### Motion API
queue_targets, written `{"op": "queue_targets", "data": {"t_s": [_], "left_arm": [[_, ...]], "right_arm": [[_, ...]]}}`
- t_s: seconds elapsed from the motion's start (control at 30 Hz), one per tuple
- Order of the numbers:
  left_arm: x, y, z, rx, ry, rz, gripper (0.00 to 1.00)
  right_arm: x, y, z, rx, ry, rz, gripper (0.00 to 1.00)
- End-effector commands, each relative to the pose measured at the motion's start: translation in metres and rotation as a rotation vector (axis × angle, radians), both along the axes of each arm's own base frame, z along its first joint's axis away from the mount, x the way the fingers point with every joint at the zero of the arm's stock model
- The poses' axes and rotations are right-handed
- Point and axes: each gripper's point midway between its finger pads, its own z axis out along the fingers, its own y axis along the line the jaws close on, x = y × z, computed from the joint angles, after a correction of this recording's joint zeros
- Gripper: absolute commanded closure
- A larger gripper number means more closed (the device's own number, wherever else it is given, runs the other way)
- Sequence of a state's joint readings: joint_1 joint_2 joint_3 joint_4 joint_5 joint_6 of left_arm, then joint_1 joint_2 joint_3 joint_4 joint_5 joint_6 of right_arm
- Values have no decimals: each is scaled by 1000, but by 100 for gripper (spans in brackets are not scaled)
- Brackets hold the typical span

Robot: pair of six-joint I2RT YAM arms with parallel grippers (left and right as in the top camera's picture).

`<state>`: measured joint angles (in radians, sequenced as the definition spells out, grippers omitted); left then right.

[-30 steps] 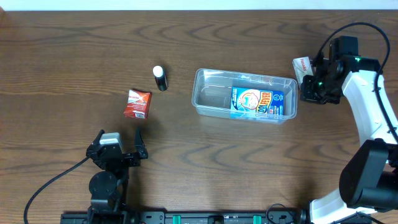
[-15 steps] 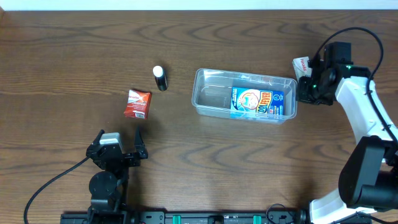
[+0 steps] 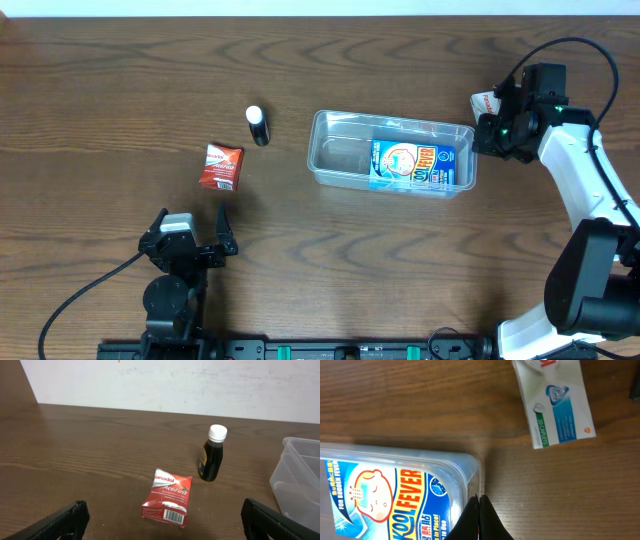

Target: Pack container

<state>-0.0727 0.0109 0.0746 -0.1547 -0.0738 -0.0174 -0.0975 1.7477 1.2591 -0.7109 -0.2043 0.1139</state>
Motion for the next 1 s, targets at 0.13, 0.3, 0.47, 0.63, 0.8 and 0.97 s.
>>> {"op": "queue_targets", "data": {"t_s": [0.13,0.3,0.47,0.63,0.8,0.97], "left_arm": [[-1,-1,-8,16,28,-11,2],[-1,-1,-8,16,28,-11,2],[-1,-1,-8,16,27,-11,2],[-1,-1,-8,16,27,-11,2],[-1,-1,-8,16,27,-11,2],[-1,-1,-8,16,27,-11,2]], "right_arm": [[4,13,1,56,-25,41,99],[9,13,3,46,-49,57,99],[16,10,6,12,-94,118,99],[23,-26,12,-39,-132,78,99],[23,-86,18,-106,-170,10,95],[17,-139,21,-204,-180,-88,33]]}}
